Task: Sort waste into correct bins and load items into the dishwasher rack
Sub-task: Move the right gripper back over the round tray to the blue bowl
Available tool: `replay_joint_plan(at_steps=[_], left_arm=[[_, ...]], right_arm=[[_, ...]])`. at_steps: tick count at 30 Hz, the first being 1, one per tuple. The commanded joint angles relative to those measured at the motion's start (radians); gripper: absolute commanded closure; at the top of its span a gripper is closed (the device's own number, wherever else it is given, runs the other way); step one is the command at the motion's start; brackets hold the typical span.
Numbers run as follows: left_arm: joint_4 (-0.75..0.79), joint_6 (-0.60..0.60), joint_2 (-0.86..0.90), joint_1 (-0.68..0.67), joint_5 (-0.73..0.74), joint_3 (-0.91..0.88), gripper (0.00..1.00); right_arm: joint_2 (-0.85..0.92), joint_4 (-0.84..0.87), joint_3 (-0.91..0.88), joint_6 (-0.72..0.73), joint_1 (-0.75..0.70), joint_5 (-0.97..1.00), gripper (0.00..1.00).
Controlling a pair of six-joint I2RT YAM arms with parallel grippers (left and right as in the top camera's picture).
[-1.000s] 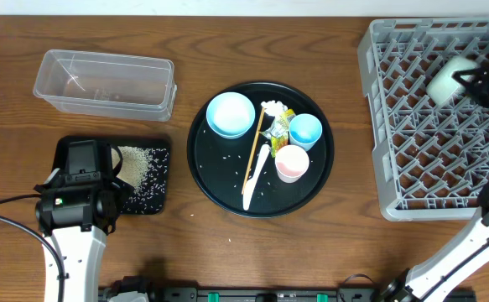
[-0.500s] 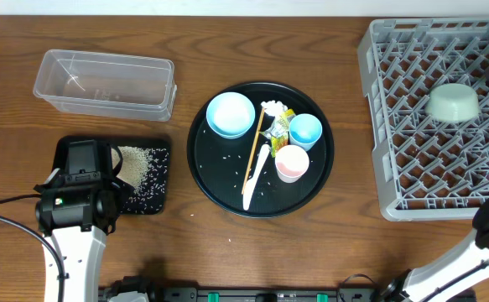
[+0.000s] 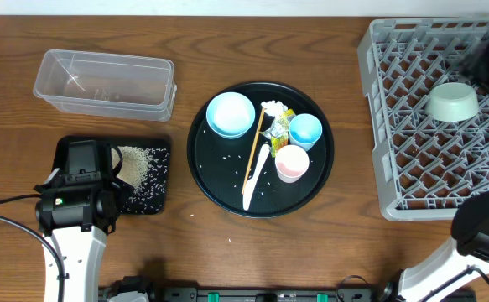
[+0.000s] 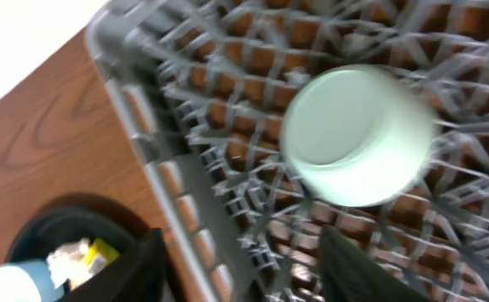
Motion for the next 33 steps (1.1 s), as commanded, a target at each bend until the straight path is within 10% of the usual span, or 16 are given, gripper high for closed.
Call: replay_joint_plan(at_steps=[1, 18, 33], left_arm=[[-0.003, -0.005, -0.003, 0.004, -0.021, 0.014, 0.02], [-0.003, -0.005, -0.003, 0.005, -0.021, 0.014, 0.02], [-0.003, -0.005, -0.003, 0.004, -0.021, 0.014, 0.02]], right_arm=[[-0.001, -0.002, 0.009, -0.063, 0.097, -0.084, 0.43], [0.017, 0.112, 0.009, -0.322, 0.723, -0.071, 0.02], [0.28, 0.263, 0.009, -0.323, 1.014, 0.135, 0.26]])
